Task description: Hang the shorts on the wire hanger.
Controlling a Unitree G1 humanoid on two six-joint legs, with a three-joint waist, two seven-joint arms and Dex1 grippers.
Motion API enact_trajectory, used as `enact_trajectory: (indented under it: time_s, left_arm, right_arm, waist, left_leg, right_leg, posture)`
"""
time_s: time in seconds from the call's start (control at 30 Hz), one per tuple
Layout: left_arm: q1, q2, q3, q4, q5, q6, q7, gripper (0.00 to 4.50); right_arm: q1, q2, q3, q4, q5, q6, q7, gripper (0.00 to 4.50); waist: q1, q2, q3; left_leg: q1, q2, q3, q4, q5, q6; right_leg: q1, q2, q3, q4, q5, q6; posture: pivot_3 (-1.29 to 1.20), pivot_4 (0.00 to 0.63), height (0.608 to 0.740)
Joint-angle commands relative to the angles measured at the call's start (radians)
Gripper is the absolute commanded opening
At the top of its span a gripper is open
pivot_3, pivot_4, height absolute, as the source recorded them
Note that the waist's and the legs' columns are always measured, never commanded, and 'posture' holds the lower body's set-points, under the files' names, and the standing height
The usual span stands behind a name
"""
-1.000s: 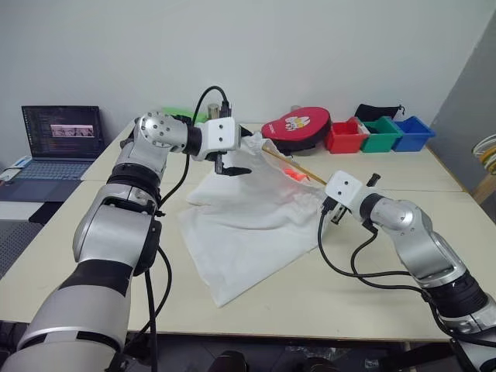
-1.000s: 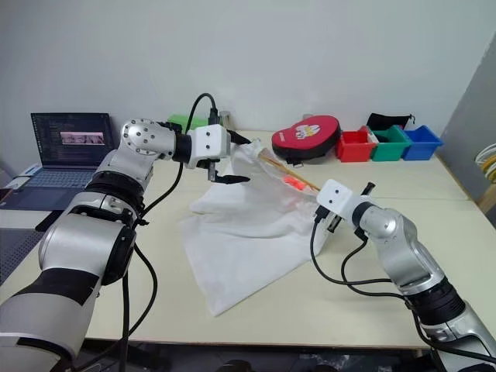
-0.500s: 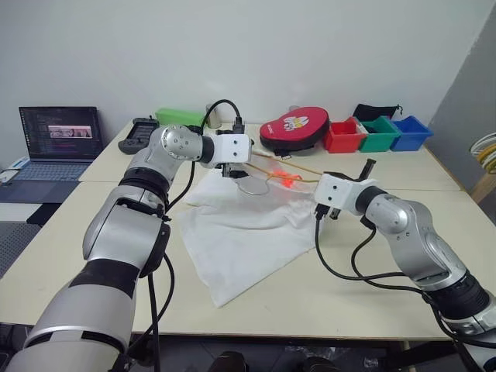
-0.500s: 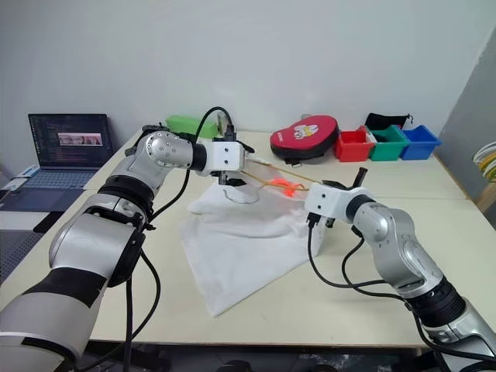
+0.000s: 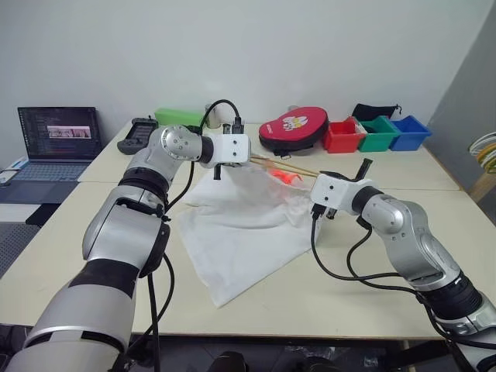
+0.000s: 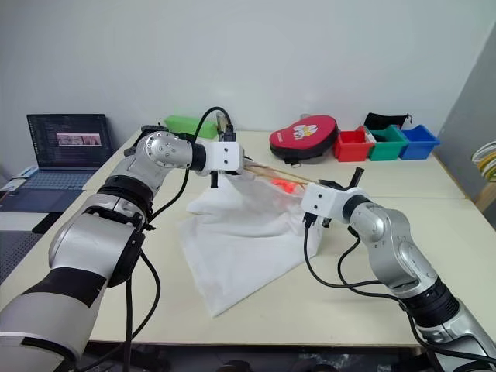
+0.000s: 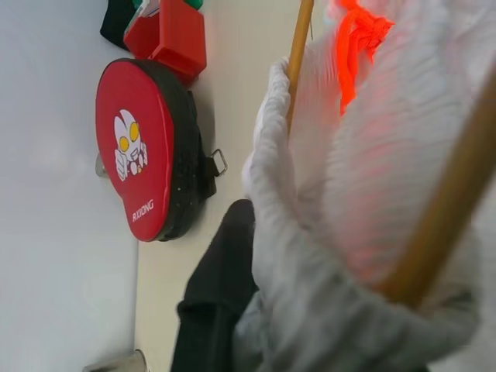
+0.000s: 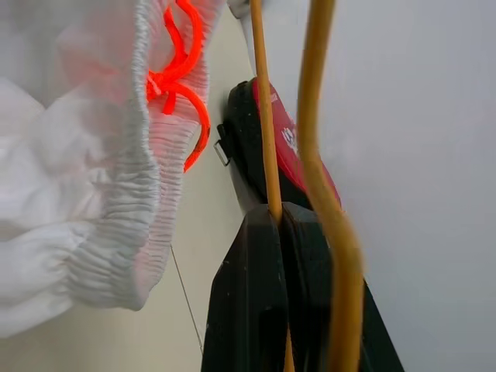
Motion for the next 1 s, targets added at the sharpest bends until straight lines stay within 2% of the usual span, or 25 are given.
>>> enact_trajectory:
  time_s: [0.03,0.1,0.2,0.3,0.5,0.6,0.73,1.0]
  left_arm:
    - [-0.013,-0.008,0.007,-0.017,-0.007,-0.009,-0.003,0.01]
    - [-0.013,-0.009,0.007,-0.017,-0.007,-0.007,0.0,0.01]
    - [-0.011,-0.01,0.007,-0.019,-0.004,-0.006,0.014,0.0]
    - [-0.01,-0.01,0.007,-0.021,0.002,0.004,0.035,0.0]
    - [0.01,0.006,0.003,-0.032,0.012,-0.017,0.051,0.0]
    - [0.037,0.02,0.001,-0.051,0.007,-0.051,0.024,0.0]
    - [0.094,0.051,-0.003,-0.095,-0.004,-0.096,-0.03,0.0]
    - [0.175,0.095,-0.018,-0.179,0.002,-0.128,-0.037,0.0]
  right_arm:
    - [-0.025,0.017,-0.06,-0.042,0.024,0.005,0.02,0.0]
    - [-0.023,0.023,-0.068,-0.044,0.028,0.008,0.035,0.0]
    - [-0.02,0.041,-0.088,-0.055,0.058,0.032,0.063,0.58]
    - [-0.013,0.041,-0.106,-0.067,0.085,0.057,0.104,1.42]
    - [0.043,-0.041,-0.175,-0.16,0.191,0.149,0.258,2.7]
    - [0.061,-0.067,-0.264,-0.2,0.303,0.256,0.328,3.52]
    - [0.021,-0.08,-0.385,-0.139,0.441,0.352,0.361,4.44]
    - [-0.062,-0.087,-0.419,-0.082,0.652,0.53,0.419,4.49]
  waist:
    - [-0.002,0.0,0.0]
    - [-0.005,0.0,0.0]
    - [-0.005,0.0,0.0]
    - [-0.005,0.0,0.0]
    - [-0.004,0.0,0.0]
    - [-0.004,0.0,0.0]
    - [-0.005,0.0,-0.001]
    - [0.003,0.0,-0.001]
  left_leg:
    - [0.0,0.0,0.0,0.0,0.0,0.0]
    - [0.0,0.0,0.0,0.0,0.0,0.0]
    - [0.0,0.0,0.0,0.0,0.0,0.0]
    - [0.001,0.0,0.0,0.0,0.0,0.0]
    - [0.001,0.0,0.0,0.0,0.0,0.0]
    - [0.001,0.0,0.0,0.0,0.0,0.0]
    - [0.001,0.0,0.0,0.001,0.0,0.0]
    - [0.004,0.002,0.001,0.001,0.0,0.001]
  right_leg:
    - [0.0,0.0,0.0,0.0,0.0,0.0]
    - [0.0,0.0,0.0,0.0,0.0,0.0]
    - [0.0,0.0,0.0,0.0,0.0,0.0]
    - [0.0,0.0,0.0,0.001,0.0,0.0]
    - [0.0,0.0,0.0,0.001,0.0,0.0]
    - [0.001,0.0,0.0,0.0,0.0,0.0]
    - [0.001,0.0,0.0,0.001,0.001,-0.001]
    - [0.003,0.003,-0.001,0.003,0.003,-0.003]
  posture:
    - [0.18,0.0,0.74]
    - [0.18,0.0,0.74]
    - [0.18,0.0,0.74]
    - [0.18,0.0,0.74]
    - [0.17,0.0,0.74]
    - [0.17,0.0,0.74]
    - [0.19,0.0,0.74]
    - [0.21,0.0,0.74]
